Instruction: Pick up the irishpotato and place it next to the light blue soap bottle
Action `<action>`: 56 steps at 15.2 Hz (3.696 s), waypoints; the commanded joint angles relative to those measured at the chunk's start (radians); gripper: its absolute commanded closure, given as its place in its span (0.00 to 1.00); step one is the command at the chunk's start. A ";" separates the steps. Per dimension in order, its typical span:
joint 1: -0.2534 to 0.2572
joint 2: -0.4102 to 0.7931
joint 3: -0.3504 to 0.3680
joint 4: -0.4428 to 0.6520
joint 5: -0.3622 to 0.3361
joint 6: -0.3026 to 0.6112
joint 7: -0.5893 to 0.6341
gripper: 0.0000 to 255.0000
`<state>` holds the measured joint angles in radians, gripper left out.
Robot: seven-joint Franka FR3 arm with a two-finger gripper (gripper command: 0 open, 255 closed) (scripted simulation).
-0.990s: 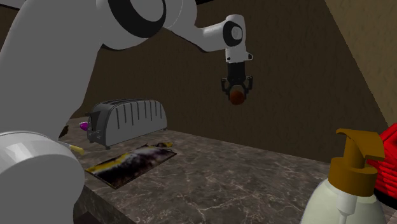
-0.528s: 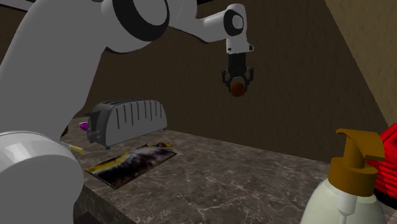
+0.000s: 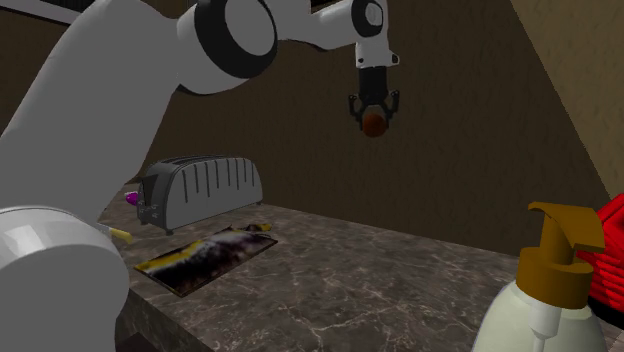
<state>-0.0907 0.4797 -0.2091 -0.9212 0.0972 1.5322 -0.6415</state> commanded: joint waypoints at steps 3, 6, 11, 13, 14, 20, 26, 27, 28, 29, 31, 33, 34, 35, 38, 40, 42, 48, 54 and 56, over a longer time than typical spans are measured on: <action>-0.023 0.076 0.004 0.183 0.015 -0.107 0.002 1.00; -0.059 0.194 0.015 0.424 0.032 -0.229 0.009 1.00; -0.026 -0.170 -0.031 -0.175 -0.014 0.005 -0.073 1.00; -0.034 -0.245 -0.042 -0.283 -0.025 0.038 -0.101 1.00; -0.040 -0.278 -0.047 -0.329 -0.030 0.051 -0.116 1.00; -0.081 -0.446 -0.087 -0.543 -0.059 0.101 -0.207 1.00; -0.130 -0.571 -0.138 -0.683 -0.086 0.119 -0.309 1.00; -0.138 -0.588 -0.147 -0.701 -0.091 0.120 -0.327 1.00; -0.147 -0.605 -0.157 -0.717 -0.095 0.120 -0.345 1.00; -0.155 -0.620 -0.168 -0.732 -0.100 0.120 -0.364 1.00; -0.173 -0.648 -0.189 -0.758 -0.109 0.119 -0.402 1.00; -0.191 -0.673 -0.212 -0.779 -0.117 0.117 -0.442 1.00; -0.200 -0.684 -0.225 -0.787 -0.121 0.115 -0.462 1.00; -0.208 -0.693 -0.237 -0.795 -0.125 0.114 -0.483 1.00; -0.237 -0.718 -0.280 -0.810 -0.136 0.106 -0.552 1.00; -0.238 -0.727 -0.279 -0.846 -0.140 0.134 -0.550 1.00; -0.239 -0.735 -0.279 -0.881 -0.144 0.162 -0.549 1.00; -0.243 -0.753 -0.279 -0.978 -0.153 0.243 -0.546 1.00; -0.247 -0.761 -0.282 -1.067 -0.158 0.324 -0.547 1.00; -0.248 -0.762 -0.284 -1.094 -0.159 0.350 -0.548 1.00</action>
<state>-0.3382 -0.2817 -0.4928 -2.0000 -0.0610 1.8674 -1.1902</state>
